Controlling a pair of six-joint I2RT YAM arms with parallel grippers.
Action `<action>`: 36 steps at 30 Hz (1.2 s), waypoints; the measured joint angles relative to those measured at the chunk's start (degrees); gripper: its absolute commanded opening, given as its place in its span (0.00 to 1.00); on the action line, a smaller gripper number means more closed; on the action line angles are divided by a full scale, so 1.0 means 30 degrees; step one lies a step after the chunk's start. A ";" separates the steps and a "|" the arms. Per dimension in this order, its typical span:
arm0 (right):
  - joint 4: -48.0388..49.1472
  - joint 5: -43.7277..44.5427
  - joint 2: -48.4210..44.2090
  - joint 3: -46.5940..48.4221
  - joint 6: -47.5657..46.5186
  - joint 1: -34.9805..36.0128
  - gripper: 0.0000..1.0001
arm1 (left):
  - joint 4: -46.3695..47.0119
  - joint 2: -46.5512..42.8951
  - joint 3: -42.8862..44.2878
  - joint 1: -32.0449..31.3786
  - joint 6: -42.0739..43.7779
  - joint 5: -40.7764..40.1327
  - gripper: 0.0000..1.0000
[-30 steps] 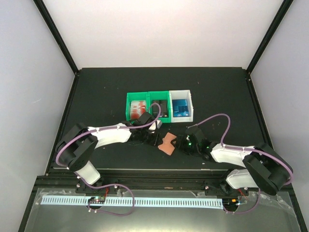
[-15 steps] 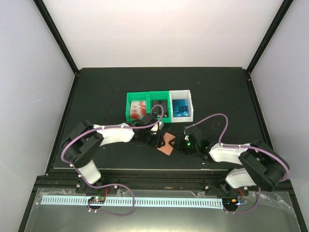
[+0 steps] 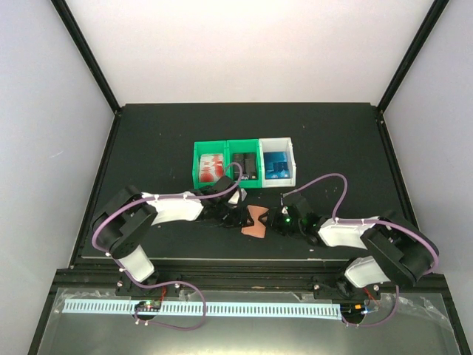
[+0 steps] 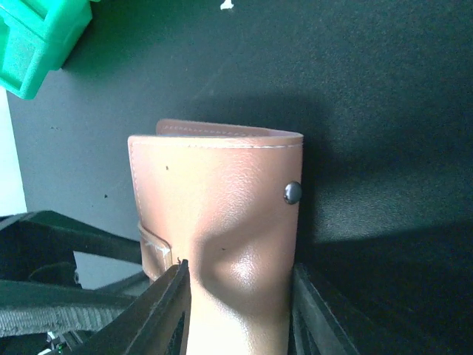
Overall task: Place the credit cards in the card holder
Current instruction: Turn over the card holder at the center of the board.
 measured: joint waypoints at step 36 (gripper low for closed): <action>-0.5916 0.0729 -0.5319 0.1421 -0.1887 -0.0051 0.55 | -0.4320 -0.6433 0.0539 -0.0466 0.2149 -0.4874 0.02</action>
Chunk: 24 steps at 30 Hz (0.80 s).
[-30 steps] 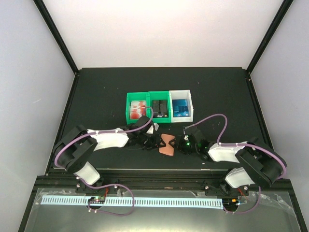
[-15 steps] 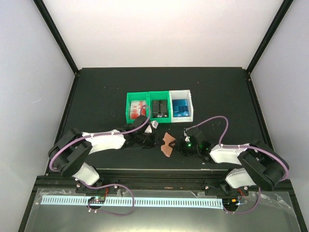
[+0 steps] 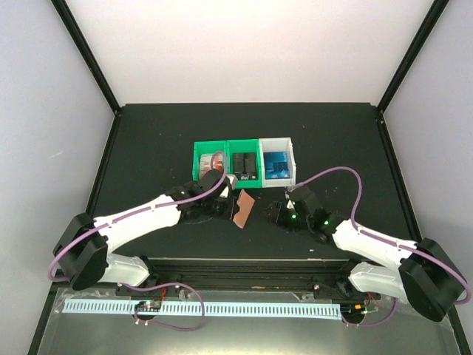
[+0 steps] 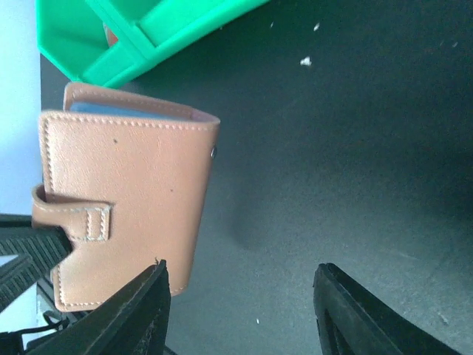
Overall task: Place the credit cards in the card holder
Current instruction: Turn over the card holder at the center of the board.
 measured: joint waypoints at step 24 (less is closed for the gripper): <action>-0.4007 0.3825 -0.3089 -0.0743 0.1545 0.0000 0.57 | -0.0561 0.3781 0.2273 -0.4328 0.1596 -0.0379 0.39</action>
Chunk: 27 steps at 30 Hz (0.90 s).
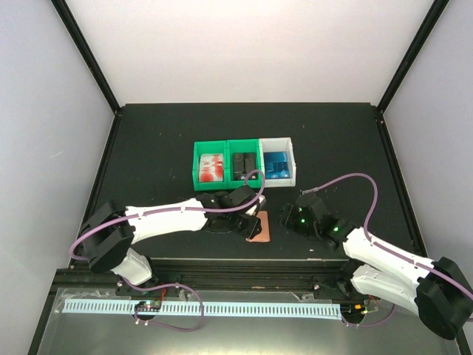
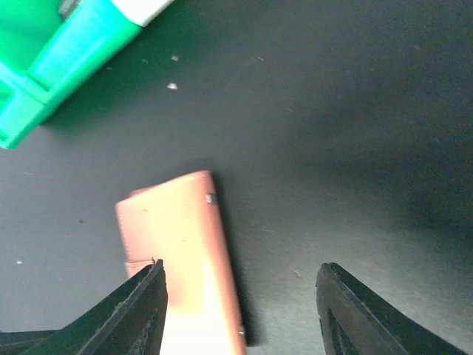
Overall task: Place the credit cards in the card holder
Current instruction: Turn over the card holder at the center of the board, then open the card holder at the center of the board.
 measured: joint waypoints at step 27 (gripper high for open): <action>0.2783 -0.4991 0.7067 0.0998 -0.4014 0.0452 0.20 | 0.4357 -0.0182 -0.4860 0.1625 -0.6237 0.0699 0.62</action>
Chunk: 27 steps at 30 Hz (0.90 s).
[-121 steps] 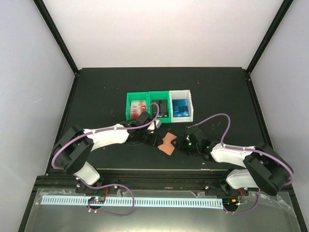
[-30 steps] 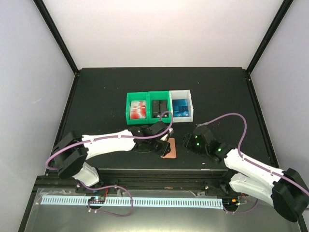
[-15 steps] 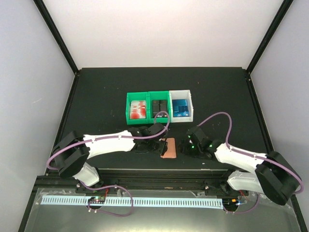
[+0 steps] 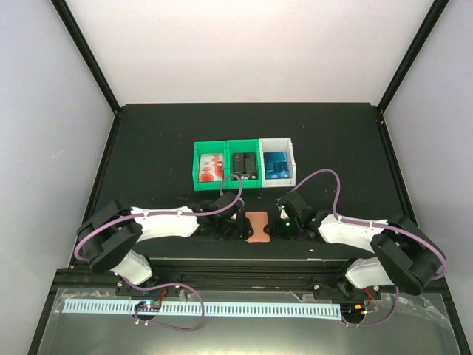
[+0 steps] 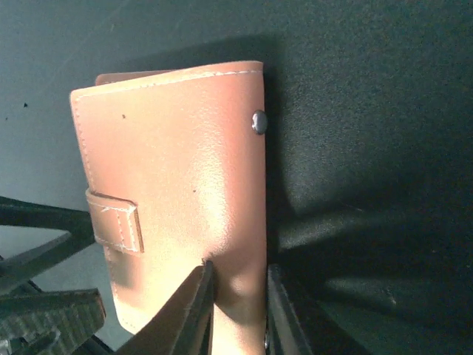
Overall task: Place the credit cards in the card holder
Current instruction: Open the card holder at the center of the board.
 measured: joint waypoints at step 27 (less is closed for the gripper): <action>0.0816 0.0561 -0.1523 0.0029 0.1290 0.0102 0.51 | -0.2951 -0.3257 0.0117 0.0794 0.0109 -0.2433 0.02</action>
